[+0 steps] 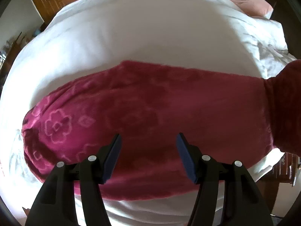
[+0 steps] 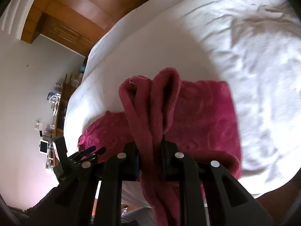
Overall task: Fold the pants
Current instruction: 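Lift the leg end with the right gripper and fold it over the pants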
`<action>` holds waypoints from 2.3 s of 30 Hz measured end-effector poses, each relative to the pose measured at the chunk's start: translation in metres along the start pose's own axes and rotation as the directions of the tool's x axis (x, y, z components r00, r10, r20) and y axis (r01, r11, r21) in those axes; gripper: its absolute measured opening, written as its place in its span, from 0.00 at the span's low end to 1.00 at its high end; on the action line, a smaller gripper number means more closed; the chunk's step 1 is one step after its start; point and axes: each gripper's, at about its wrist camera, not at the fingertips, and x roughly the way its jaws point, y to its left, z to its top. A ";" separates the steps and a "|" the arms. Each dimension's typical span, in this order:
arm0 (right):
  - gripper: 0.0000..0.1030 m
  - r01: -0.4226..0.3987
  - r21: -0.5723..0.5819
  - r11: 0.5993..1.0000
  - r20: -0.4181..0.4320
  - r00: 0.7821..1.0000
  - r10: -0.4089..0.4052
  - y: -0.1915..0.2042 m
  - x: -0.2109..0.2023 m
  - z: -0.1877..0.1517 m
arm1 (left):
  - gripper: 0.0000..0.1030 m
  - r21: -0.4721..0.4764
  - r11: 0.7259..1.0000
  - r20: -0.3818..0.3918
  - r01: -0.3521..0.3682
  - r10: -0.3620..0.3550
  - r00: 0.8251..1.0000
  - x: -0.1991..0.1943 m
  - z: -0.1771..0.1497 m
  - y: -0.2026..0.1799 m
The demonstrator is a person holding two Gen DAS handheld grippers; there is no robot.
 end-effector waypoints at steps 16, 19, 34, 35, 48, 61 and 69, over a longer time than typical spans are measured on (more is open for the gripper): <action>0.17 -0.061 -0.102 0.993 -0.214 0.976 0.038 0.105 0.134 -0.029 | 0.59 -0.086 0.996 -0.032 -0.038 0.036 0.999 0.004 -0.024 0.111; 0.17 -0.027 -0.114 0.993 -0.242 0.970 -0.002 0.111 0.158 -0.034 | 0.59 -0.087 0.995 -0.030 -0.039 0.036 0.999 0.002 -0.026 0.121; 0.49 -0.024 -0.075 0.997 -0.319 0.948 -0.001 0.101 0.194 -0.040 | 0.59 -0.097 0.994 -0.046 -0.054 0.050 0.998 -0.008 -0.041 0.136; 0.51 -0.040 -0.069 0.997 -0.327 0.945 0.016 0.102 0.195 -0.041 | 0.59 -0.102 0.993 -0.045 -0.057 0.052 0.998 -0.010 -0.042 0.135; 0.60 -0.199 0.083 0.977 -0.407 0.888 0.215 0.119 0.186 -0.028 | 0.59 -0.164 0.983 -0.020 -0.084 0.082 0.996 -0.044 -0.059 0.099; 0.60 -0.184 -0.072 0.980 -0.399 0.906 0.140 0.112 0.144 -0.014 | 0.59 -0.296 0.947 -0.019 -0.122 0.122 0.992 -0.066 -0.076 0.071; 0.60 0.015 -0.258 0.966 -0.337 0.936 -0.105 0.065 0.128 -0.018 | 0.59 -0.290 0.955 0.015 -0.057 0.064 0.998 -0.067 -0.079 0.016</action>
